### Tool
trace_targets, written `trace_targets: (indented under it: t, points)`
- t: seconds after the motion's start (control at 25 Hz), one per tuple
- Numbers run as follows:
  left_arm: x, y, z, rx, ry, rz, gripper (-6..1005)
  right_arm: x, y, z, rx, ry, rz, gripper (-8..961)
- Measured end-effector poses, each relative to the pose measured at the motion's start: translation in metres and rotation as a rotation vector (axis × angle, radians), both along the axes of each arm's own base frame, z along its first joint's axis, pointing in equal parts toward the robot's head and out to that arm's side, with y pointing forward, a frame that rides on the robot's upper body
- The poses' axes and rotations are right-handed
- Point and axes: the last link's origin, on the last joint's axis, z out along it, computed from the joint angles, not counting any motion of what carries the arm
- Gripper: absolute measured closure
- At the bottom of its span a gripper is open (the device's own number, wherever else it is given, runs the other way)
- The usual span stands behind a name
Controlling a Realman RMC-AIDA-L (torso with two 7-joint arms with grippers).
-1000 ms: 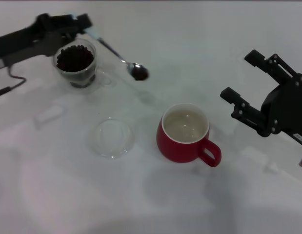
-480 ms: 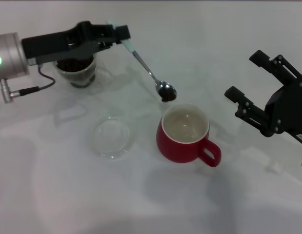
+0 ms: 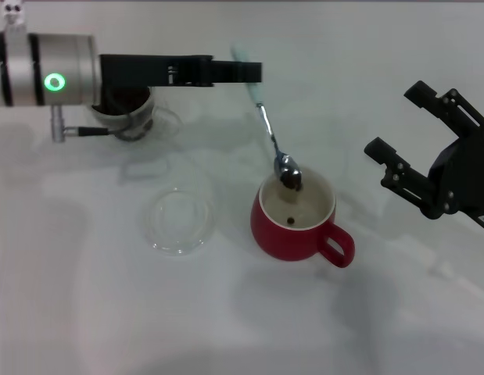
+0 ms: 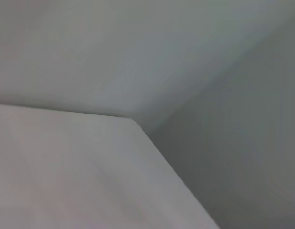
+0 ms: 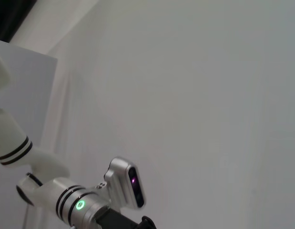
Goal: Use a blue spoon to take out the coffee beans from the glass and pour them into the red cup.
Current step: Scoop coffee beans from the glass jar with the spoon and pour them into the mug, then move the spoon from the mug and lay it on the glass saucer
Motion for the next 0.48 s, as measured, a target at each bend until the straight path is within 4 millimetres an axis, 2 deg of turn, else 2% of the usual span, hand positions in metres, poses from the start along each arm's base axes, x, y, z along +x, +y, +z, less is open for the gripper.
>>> trace_targets:
  t: [0.24, 0.48]
  points:
    - [0.024, 0.01, -0.002, 0.034, 0.045, -0.168, 876, 0.003, 0.0, 0.003, 0.018, 0.005, -0.022, 155]
    - [0.04, 0.011, -0.007, 0.017, 0.095, -0.276, 876, 0.003, 0.003, 0.004, 0.029, 0.008, -0.024, 155]
